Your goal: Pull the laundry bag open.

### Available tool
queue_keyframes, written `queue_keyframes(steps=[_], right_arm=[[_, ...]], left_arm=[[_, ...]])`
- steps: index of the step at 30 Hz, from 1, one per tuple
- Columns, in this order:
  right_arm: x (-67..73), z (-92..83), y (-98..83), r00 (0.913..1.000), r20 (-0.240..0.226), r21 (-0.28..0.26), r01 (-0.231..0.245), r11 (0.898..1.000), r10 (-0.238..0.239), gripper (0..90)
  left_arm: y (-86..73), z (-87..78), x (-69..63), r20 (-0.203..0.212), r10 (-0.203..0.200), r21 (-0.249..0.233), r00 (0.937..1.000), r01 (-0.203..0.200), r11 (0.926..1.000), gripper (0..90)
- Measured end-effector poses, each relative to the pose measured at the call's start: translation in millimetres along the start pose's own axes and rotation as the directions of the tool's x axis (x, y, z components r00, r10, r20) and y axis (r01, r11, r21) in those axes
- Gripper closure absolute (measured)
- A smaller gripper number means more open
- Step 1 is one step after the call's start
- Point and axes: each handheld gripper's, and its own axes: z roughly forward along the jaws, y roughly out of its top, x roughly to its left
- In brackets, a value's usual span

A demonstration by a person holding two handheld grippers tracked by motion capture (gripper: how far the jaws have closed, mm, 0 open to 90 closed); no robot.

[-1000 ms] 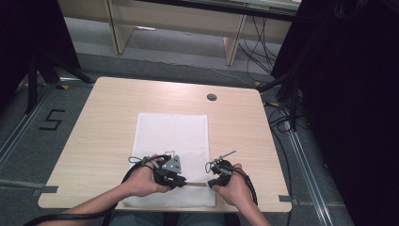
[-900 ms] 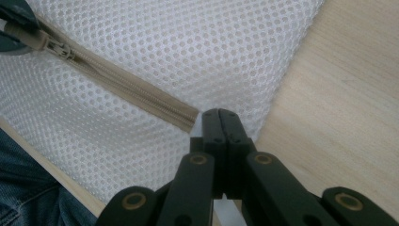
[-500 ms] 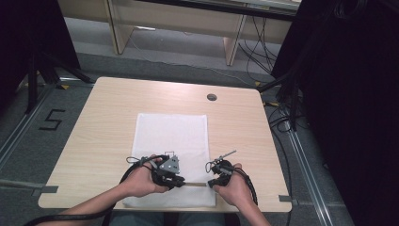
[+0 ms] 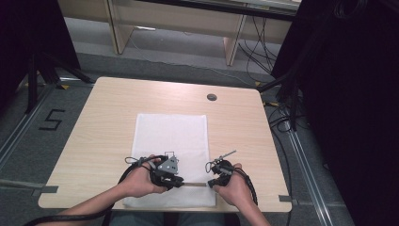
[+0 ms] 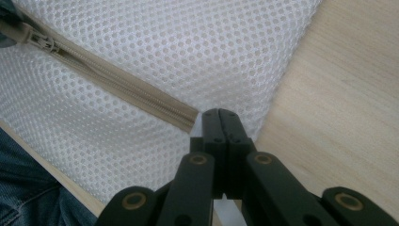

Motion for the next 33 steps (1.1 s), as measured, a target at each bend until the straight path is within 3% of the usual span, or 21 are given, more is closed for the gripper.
queue_keyframes(steps=[1, 2, 3, 4, 9, 12, 16, 31, 33], right_arm=[[0.3, -0.2, 0.0, 1.0000, 0.002, 0.002, -0.003, 1.000, 0.003, 90.0], [0.0, 0.1, 0.0, 1.0000, 0.001, -0.001, 0.002, 1.000, -0.002, 90.0], [0.3, -0.2, 0.0, 1.0000, 0.003, 0.003, 0.002, 1.000, -0.002, 90.0], [0.3, -0.2, 0.0, 1.0000, 0.003, 0.002, 0.001, 1.000, -0.001, 90.0], [0.3, -0.1, -0.1, 1.0000, 0.002, 0.001, -0.003, 1.000, 0.003, 90.0], [-0.5, 0.3, 0.0, 0.9998, -0.003, -0.008, 0.017, 1.000, -0.017, 90.0], [-1.2, 0.6, 0.4, 0.9995, -0.006, -0.010, 0.031, 0.999, -0.031, 90.0], [-1.1, 1.5, 0.3, 0.9997, -0.008, -0.014, 0.021, 1.000, -0.022, 90.0], [-1.4, 1.7, 0.3, 0.9996, -0.008, -0.017, 0.028, 0.999, -0.028, 90.0]], left_arm=[[-0.1, -0.9, 0.8, -0.002, 0.013, -0.001, 0.9999, -0.013, 0.9999, 81.7], [-0.5, -0.9, -0.1, -0.001, -0.003, -0.003, 1.0000, 0.003, 1.0000, 81.7], [-1.0, -1.7, 0.6, -0.004, 0.014, 0.000, 0.9999, -0.014, 0.9999, 81.7], [-1.5, -1.0, 0.2, 0.002, -0.004, -0.012, 1.0000, 0.004, 0.9999, 81.7], [-2.0, -2.4, 0.6, -0.002, 0.001, -0.003, 1.0000, -0.001, 1.0000, 81.7], [-2.5, -3.4, 1.3, -0.006, 0.013, -0.001, 0.9999, -0.013, 0.9999, 81.7], [-3.7, -4.0, 1.0, -0.003, 0.000, -0.008, 1.0000, 0.000, 1.0000, 81.7], [-5.8, -6.8, 0.8, -0.007, 0.016, 0.001, 0.9998, -0.016, 0.9999, 81.7], [-6.9, -6.9, 0.9, -0.002, -0.001, -0.010, 1.0000, 0.001, 0.9999, 81.7]])
